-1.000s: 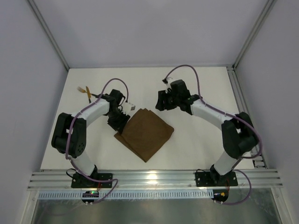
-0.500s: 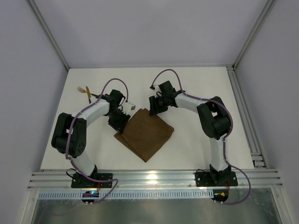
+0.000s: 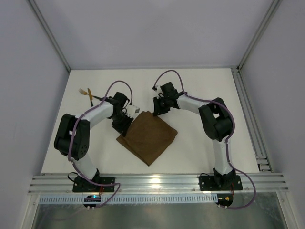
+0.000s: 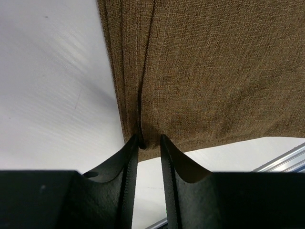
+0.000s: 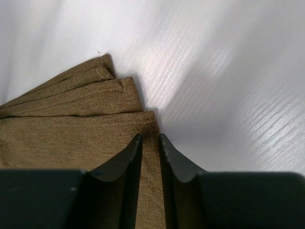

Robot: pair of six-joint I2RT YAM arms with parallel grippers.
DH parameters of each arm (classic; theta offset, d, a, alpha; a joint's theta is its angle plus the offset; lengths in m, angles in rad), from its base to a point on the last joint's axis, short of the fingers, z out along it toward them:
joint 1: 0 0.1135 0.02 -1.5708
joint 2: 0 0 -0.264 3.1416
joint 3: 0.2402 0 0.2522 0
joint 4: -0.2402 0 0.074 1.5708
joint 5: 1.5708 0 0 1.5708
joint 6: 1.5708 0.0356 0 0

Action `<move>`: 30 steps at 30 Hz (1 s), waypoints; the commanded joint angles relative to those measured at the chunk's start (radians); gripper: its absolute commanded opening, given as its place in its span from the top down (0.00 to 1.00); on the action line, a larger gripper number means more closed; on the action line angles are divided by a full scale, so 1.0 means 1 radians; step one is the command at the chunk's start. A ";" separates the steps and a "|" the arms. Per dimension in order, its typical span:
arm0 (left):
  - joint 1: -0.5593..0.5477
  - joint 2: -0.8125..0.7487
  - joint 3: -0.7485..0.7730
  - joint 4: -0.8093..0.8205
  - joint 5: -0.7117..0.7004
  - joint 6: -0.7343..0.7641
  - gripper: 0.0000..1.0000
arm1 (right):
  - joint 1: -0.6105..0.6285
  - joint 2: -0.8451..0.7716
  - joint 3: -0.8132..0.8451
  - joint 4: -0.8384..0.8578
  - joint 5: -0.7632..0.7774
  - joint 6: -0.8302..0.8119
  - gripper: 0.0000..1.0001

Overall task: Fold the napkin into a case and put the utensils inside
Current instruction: Smooth out the square-folded napkin at the center of the board.

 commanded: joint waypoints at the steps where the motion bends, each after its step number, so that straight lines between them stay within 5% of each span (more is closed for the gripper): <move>1: -0.009 0.009 -0.004 0.019 0.015 -0.004 0.74 | 0.005 0.015 0.029 0.006 0.014 0.010 0.78; 5: -0.009 0.005 -0.001 0.008 0.008 0.003 0.88 | 0.005 0.011 0.025 0.019 -0.012 0.014 0.93; 9: -0.009 -0.037 0.007 -0.002 0.008 0.009 1.00 | 0.006 -0.005 0.029 0.027 -0.022 0.022 0.97; 30: 0.008 -0.218 -0.113 -0.073 -0.080 0.079 1.00 | 0.069 -0.056 0.037 0.147 -0.023 0.075 0.97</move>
